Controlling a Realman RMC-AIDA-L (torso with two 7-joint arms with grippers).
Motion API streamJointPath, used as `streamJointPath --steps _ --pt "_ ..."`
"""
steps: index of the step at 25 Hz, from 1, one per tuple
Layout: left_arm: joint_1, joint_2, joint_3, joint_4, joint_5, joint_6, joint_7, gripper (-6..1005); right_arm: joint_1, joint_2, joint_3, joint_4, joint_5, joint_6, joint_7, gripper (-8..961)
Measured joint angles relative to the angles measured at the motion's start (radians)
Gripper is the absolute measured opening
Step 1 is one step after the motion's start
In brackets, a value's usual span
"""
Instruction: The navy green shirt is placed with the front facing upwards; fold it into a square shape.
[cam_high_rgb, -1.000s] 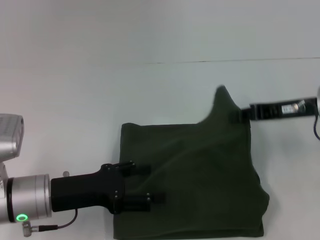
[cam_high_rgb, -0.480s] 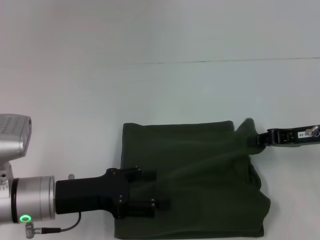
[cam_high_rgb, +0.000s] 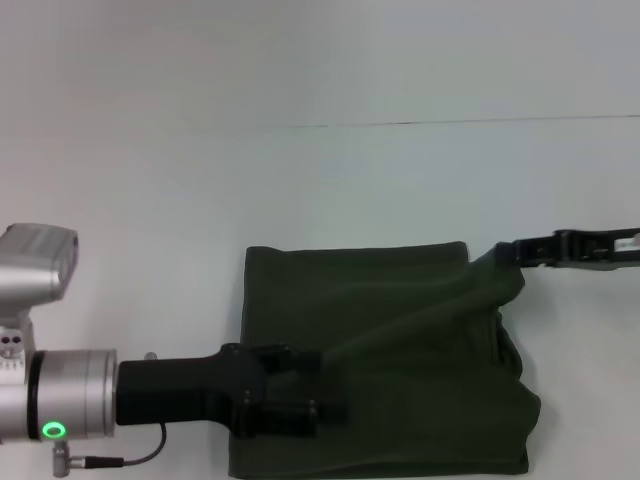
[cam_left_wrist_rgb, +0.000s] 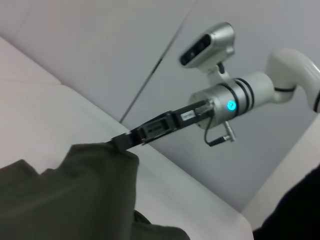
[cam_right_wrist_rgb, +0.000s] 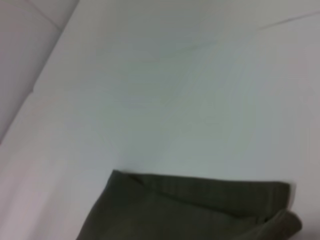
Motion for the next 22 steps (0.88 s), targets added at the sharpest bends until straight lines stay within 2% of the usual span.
streamJointPath --steps 7,11,14,18,22 --pt "-0.026 0.015 -0.030 0.008 -0.010 0.003 -0.120 903 -0.043 -0.015 0.205 0.017 0.117 -0.088 -0.142 650" --pt "-0.074 0.028 -0.025 0.015 -0.009 -0.005 -0.210 903 -0.067 -0.021 0.247 0.063 0.209 -0.139 -0.231 723" --pt "-0.112 0.046 -0.011 0.012 0.003 -0.016 -0.260 902 -0.072 -0.033 0.245 0.099 0.212 -0.146 -0.230 779" --pt "-0.139 0.054 -0.001 0.018 0.009 -0.037 -0.324 901 -0.078 -0.048 0.240 0.139 0.208 -0.150 -0.222 852" --pt "-0.188 0.074 0.040 0.023 0.024 -0.100 -0.413 900 -0.100 -0.054 0.249 0.142 0.208 -0.145 -0.224 840"
